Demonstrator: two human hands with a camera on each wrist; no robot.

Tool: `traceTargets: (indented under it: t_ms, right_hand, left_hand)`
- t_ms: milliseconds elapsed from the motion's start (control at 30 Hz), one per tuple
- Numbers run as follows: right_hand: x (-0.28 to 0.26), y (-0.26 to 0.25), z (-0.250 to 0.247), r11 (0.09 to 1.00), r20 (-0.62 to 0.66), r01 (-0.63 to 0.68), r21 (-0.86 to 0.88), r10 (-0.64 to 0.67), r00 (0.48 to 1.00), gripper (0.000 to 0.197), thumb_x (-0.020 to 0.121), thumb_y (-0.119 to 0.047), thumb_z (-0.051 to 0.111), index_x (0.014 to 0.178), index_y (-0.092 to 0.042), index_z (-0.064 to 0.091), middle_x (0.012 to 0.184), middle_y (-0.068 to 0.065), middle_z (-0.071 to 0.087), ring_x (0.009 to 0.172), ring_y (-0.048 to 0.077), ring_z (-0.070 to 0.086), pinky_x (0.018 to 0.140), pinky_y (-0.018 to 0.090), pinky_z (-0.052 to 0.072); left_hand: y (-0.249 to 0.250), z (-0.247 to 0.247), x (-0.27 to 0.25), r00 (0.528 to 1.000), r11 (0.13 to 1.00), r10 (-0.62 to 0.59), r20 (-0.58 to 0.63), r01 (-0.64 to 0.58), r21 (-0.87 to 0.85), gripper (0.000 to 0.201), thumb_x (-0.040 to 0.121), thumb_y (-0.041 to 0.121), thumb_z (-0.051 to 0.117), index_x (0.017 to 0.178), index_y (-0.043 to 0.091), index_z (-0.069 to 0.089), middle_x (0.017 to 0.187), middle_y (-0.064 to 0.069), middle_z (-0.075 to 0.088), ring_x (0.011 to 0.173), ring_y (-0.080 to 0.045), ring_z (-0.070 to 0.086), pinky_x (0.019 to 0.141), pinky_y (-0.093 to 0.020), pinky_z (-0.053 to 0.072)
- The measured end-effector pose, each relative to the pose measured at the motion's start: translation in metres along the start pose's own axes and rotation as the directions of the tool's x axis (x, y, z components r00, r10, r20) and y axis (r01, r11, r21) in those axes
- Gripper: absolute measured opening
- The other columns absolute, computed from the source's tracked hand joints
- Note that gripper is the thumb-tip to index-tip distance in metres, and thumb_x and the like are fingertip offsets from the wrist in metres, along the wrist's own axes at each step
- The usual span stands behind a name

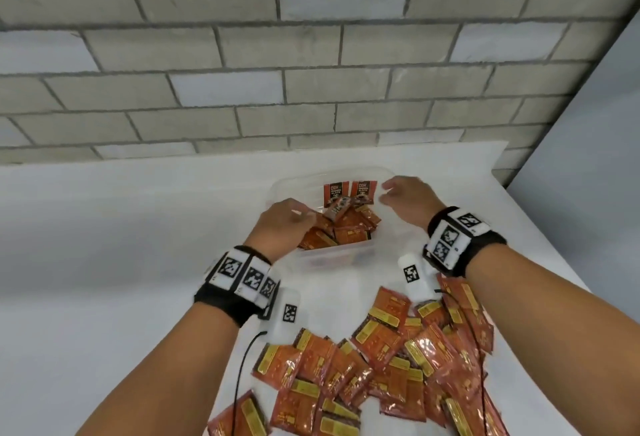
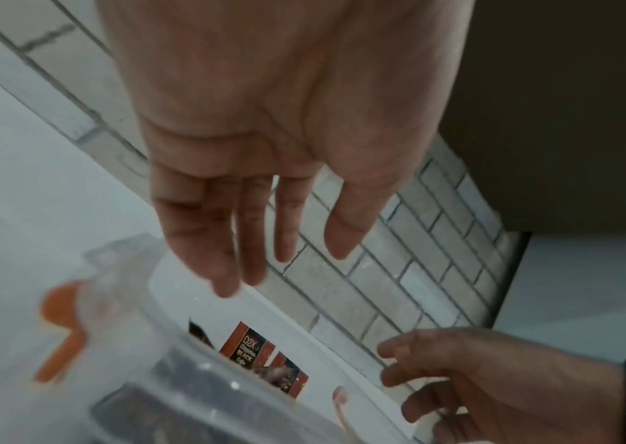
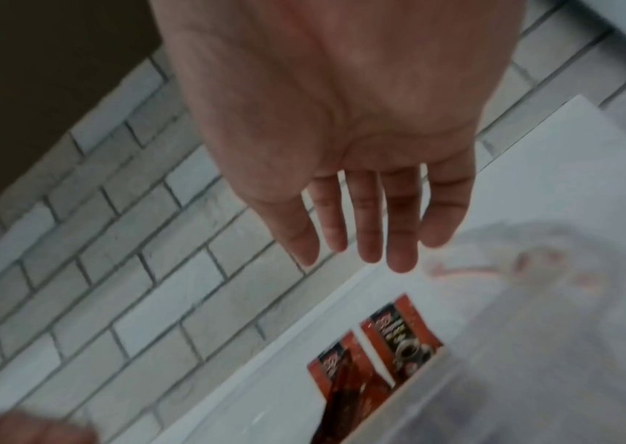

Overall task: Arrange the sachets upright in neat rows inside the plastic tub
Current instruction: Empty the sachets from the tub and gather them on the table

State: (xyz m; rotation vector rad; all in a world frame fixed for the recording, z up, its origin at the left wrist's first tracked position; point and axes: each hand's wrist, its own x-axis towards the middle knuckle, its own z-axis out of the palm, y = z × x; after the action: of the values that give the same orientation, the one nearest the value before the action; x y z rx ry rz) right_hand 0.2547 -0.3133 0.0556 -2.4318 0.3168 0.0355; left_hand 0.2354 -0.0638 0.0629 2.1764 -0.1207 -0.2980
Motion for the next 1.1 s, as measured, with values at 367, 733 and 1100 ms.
traceTargets:
  t_ms: [367, 733, 1100]
  right_hand:
    - [-0.055, 0.109, -0.019, 0.901, 0.095, -0.281, -0.330, 0.328, 0.940, 0.042, 0.094, -0.027, 0.054, 0.129, -0.005, 0.053, 0.135, 0.015, 0.052, 0.120, 0.030, 0.051, 0.094, 0.028, 0.040]
    - [-0.071, 0.134, 0.009, 0.883, -0.015, -0.376, -0.281, 0.388, 0.921, 0.054, 0.081, -0.037, 0.069, 0.125, -0.012, 0.049, 0.124, 0.017, 0.050, 0.111, 0.035, 0.052, 0.094, 0.043, 0.046]
    - [-0.086, 0.153, -0.023, 0.890, -0.051, -0.414, 0.188, 0.430, 0.901, 0.045, 0.082, -0.009, 0.068, 0.123, 0.000, 0.051, 0.118, 0.017, 0.061, 0.100, 0.028, 0.059, 0.085, 0.036, 0.048]
  left_hand:
    - [-0.024, 0.068, -0.066, 0.949, 0.965, -0.012, 0.314, -0.072, 0.254, 0.019, 0.092, 0.035, 0.058, 0.104, 0.022, 0.065, 0.091, 0.003, 0.063, 0.077, -0.009, 0.058, 0.064, -0.020, 0.040]
    - [-0.003, 0.178, -0.047, 0.965, 0.847, -0.100, 0.242, -0.045, 0.529, 0.050, 0.091, 0.043, 0.057, 0.130, 0.014, 0.045, 0.128, -0.012, 0.048, 0.116, -0.030, 0.050, 0.094, -0.044, 0.047]
    - [-0.003, 0.174, -0.031, 0.944, 0.895, -0.200, 0.262, 0.067, 0.442, 0.061, 0.075, 0.025, 0.079, 0.123, 0.006, 0.047, 0.122, -0.013, 0.056, 0.111, -0.027, 0.055, 0.091, -0.035, 0.049]
